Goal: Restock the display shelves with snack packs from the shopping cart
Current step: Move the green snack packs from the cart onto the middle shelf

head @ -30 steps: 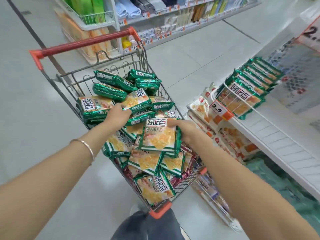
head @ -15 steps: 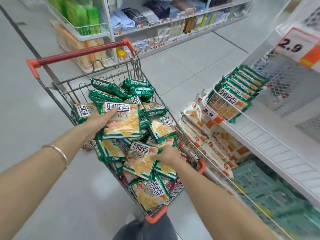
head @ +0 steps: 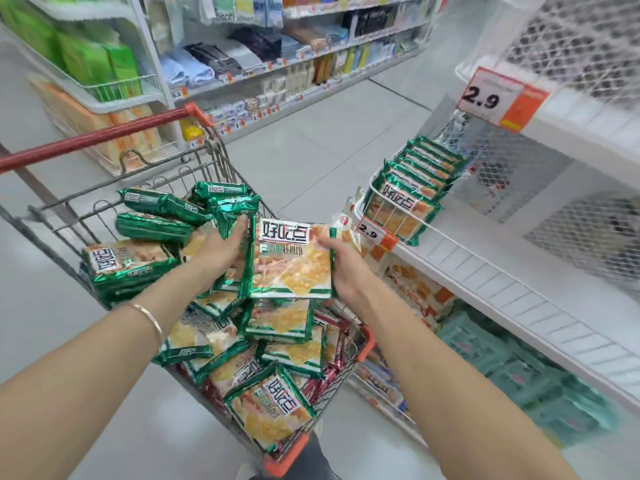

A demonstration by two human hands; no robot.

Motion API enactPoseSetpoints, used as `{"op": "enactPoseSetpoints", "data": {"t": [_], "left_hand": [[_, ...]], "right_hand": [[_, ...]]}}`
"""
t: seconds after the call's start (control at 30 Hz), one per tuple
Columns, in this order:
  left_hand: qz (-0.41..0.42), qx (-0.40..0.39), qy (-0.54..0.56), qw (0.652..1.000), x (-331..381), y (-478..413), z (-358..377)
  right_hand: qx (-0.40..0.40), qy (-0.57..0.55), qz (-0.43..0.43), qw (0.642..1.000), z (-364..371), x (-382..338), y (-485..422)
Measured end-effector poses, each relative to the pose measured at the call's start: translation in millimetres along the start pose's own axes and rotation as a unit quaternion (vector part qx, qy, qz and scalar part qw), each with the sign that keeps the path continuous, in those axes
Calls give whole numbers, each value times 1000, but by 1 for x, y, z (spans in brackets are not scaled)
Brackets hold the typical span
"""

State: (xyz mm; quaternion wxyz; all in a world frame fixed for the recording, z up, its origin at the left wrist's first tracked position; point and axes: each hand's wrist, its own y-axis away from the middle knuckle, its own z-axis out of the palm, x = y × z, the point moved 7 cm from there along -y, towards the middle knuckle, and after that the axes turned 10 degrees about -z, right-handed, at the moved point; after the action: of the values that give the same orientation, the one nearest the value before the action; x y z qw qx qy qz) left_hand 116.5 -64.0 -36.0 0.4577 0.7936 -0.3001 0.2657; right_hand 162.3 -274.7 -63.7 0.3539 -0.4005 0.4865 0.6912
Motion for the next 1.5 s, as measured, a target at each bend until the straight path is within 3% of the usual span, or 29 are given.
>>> {"op": "enactPoseSetpoints", "data": {"t": [0.07,0.17,0.27,0.47,0.57,0.73,0.9,1.0,1.03,1.13,1.17,1.4,1.47,1.5], "left_hand": [[11,-22,-29,999,26,10,22],[38,-140,8,989,69,20,50],[68,-233,-50,969,110,32,84],[178,-288,-84,937,216,34,190],[190,-306,-90,929,266,29,263],[254,-242,-150,924,317,16,365],[288,-210,-257,898,312,-24,440],[399,-136,-312,852,312,-37,460],[439,-93,-355,820,315,-38,464],[542,70,-518,658,326,-34,472],[552,82,-538,631,330,-34,473],[530,147,-601,580,359,-68,474],[517,141,-605,588,363,-73,476],[507,128,-610,595,365,-78,476]], "right_hand": [[16,47,-15,999,-10,-5,-6],[1,59,-9,998,-26,-18,-1],[61,118,-41,990,-70,-47,-1],[130,17,-132,983,-184,-131,33],[145,-9,-166,975,-260,-162,42],[205,19,-222,953,-371,-161,4],[288,141,-226,920,-436,-119,-47],[303,180,-250,902,-455,-106,-66],[307,192,-261,895,-459,-105,-69],[289,236,-284,883,-463,-105,-81],[284,255,-284,879,-461,-106,-83],[294,337,-336,829,-444,-130,-125],[325,365,-361,794,-440,-136,-132],[342,428,-359,756,-437,-140,-130]]}}
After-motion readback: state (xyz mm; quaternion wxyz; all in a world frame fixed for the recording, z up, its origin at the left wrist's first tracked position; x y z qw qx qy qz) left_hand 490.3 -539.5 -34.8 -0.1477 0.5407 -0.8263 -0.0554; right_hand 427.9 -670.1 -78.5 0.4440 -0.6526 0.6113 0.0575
